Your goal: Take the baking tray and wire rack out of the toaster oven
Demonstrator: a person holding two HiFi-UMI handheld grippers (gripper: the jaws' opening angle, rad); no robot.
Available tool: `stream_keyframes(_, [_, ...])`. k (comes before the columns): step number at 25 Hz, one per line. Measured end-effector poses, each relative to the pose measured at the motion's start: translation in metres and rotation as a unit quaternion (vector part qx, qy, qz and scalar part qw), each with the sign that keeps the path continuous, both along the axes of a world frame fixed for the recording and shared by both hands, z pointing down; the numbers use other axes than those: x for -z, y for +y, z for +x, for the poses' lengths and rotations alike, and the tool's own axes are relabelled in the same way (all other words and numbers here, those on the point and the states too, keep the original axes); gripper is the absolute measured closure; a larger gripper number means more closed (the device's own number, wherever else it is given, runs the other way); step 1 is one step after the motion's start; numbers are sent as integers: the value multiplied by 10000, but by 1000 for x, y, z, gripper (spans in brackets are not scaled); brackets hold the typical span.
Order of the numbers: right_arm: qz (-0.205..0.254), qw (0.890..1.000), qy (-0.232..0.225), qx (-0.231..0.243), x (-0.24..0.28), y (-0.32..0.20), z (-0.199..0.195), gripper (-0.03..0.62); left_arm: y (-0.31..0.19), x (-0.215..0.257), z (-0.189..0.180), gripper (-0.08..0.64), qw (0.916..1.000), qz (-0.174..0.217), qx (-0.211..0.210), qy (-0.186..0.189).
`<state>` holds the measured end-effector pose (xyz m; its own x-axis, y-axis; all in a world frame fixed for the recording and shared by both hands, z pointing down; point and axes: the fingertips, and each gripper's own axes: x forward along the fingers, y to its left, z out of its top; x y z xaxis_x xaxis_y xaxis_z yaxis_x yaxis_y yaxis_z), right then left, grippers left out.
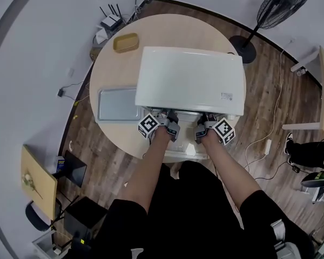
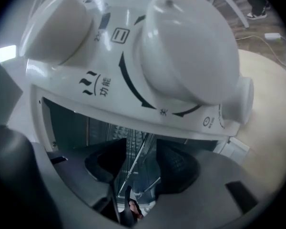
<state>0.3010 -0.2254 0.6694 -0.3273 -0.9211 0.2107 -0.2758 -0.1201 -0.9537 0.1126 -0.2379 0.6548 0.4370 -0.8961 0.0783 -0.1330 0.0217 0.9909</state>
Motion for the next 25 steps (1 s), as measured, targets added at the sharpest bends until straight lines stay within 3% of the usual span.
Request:
stream_keyframes(5, [-14,10000,27,62,-2,-2,-6,409,-3,-11,-6,433,9994,-259,76,-219])
stream_keyframes(9, [-31,9997,-252,24,-1,-1,-7,543,-2,-6,-3,529,9997,-204,-57,-116])
stream_keyframes(16, [-23,9986,-528,-69,1,24,-7,576,22,-5,1,534,9991,-169,-344,-167])
stream_keyframes(25, [100,9977,-567,369,2,95,-10,578,96,-4,-1,535,9998,-73,-173,-12])
